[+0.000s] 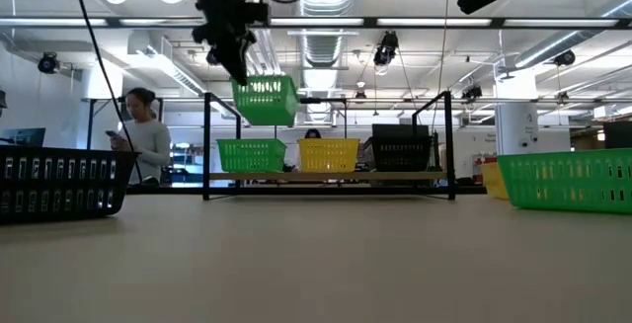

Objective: Stack baskets on shelf by color
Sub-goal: Stack the left green bin on top of the other green bin on the shelf, then stack the right yellow bin on top of the other yellow bin on the shelf

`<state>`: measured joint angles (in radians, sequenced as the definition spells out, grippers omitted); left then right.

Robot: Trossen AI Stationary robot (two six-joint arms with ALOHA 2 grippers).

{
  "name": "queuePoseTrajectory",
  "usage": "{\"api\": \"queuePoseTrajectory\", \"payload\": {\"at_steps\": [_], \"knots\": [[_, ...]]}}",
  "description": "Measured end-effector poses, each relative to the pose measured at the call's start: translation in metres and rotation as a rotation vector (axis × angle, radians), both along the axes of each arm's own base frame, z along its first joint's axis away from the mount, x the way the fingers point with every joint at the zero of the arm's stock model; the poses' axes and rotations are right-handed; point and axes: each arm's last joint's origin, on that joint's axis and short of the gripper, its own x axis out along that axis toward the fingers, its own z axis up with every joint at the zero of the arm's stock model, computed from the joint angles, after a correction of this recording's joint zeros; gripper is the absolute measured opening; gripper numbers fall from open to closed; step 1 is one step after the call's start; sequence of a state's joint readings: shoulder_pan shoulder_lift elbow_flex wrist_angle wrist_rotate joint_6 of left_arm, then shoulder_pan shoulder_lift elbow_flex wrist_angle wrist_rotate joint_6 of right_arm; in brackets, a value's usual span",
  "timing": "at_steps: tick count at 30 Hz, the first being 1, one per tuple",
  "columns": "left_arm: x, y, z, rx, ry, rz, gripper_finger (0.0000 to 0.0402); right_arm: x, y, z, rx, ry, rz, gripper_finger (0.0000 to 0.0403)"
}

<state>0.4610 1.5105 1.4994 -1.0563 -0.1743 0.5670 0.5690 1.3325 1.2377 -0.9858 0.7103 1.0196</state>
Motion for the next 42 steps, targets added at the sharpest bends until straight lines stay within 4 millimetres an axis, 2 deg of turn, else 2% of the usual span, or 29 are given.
{"api": "queuePoseTrajectory", "payload": {"at_steps": [7,16,22,25,32,36,38,42], "knots": [[0.010,0.008,-0.025,0.043,0.200,-0.022,0.0001,0.004,0.003,-0.003,0.022,-0.019,-0.019,0.0047],[0.021,0.014,-0.043,0.022,0.258,-0.024,0.0001,0.004,0.003,-0.003,0.017,-0.016,-0.012,0.0047],[0.024,0.015,-0.048,0.008,0.259,-0.030,0.0007,0.004,0.003,-0.003,0.016,-0.016,-0.012,0.0047],[0.025,0.016,-0.048,-0.020,0.244,-0.041,0.0036,0.004,0.003,-0.003,0.016,-0.015,-0.011,0.0047],[0.025,0.016,-0.048,-0.023,0.244,-0.048,0.0137,0.004,0.003,-0.003,0.012,-0.012,-0.007,0.0047],[0.025,0.009,-0.040,-0.045,0.187,-0.011,0.0169,0.004,0.003,-0.003,0.012,-0.012,-0.007,0.0047],[0.028,0.001,-0.034,-0.123,0.110,-0.006,0.0174,0.004,0.003,-0.003,0.011,-0.011,-0.005,0.0047],[0.041,-0.018,-0.021,-0.387,-0.098,-0.012,0.0175,0.001,0.001,-0.002,0.007,0.015,0.003,0.0047]]}}
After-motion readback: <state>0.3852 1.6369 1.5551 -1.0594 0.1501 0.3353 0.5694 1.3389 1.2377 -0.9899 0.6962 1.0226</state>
